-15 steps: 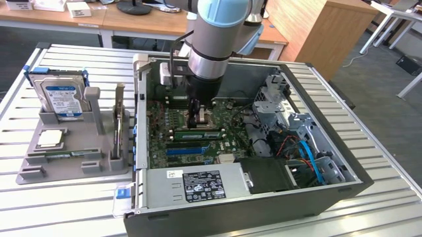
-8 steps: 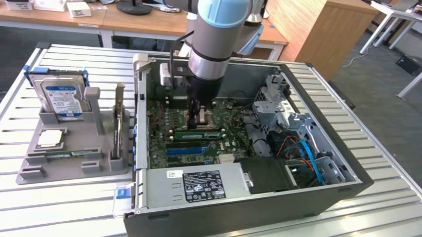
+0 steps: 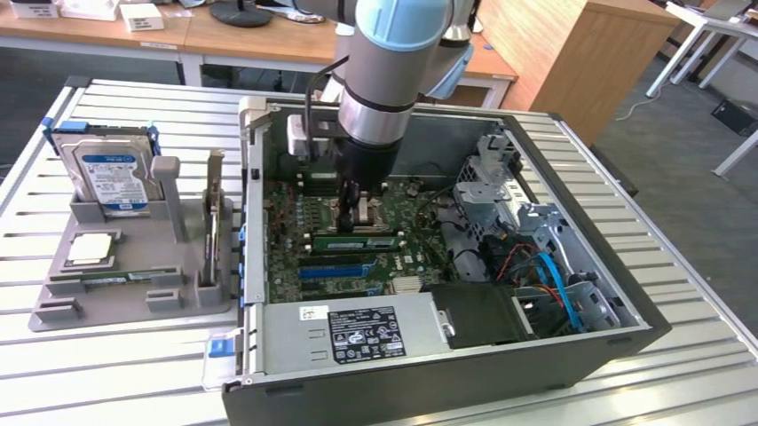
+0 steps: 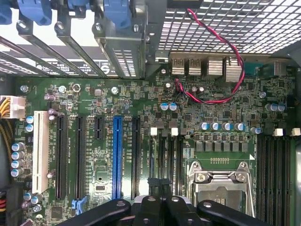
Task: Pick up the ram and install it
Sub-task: 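Press down the ram until it locks into place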
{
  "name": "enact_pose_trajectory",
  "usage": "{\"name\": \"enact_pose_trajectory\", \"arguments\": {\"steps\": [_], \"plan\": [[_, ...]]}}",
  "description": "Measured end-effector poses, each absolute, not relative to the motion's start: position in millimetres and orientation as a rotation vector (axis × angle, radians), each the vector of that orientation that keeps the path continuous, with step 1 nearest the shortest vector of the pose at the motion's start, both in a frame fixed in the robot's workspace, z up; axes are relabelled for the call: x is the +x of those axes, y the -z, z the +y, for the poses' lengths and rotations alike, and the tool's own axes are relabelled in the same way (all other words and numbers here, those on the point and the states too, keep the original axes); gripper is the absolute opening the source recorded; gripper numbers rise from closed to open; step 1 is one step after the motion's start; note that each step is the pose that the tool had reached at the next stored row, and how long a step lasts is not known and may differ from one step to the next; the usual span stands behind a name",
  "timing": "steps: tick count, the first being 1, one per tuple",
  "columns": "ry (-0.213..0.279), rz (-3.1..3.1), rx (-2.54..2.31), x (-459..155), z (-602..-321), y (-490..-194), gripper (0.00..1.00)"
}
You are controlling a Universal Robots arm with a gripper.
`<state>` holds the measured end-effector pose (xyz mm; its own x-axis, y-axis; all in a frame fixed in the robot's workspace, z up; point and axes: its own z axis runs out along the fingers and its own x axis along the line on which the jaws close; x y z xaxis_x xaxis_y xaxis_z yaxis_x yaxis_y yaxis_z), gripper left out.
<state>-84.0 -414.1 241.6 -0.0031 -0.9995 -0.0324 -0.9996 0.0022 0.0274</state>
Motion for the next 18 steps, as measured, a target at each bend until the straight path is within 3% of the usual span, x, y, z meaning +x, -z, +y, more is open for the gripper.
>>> {"name": "enact_pose_trajectory", "arguments": {"steps": [18], "plan": [[-0.066,2.221,-2.215,-84.0,-414.6,-234.5,0.11]]}}
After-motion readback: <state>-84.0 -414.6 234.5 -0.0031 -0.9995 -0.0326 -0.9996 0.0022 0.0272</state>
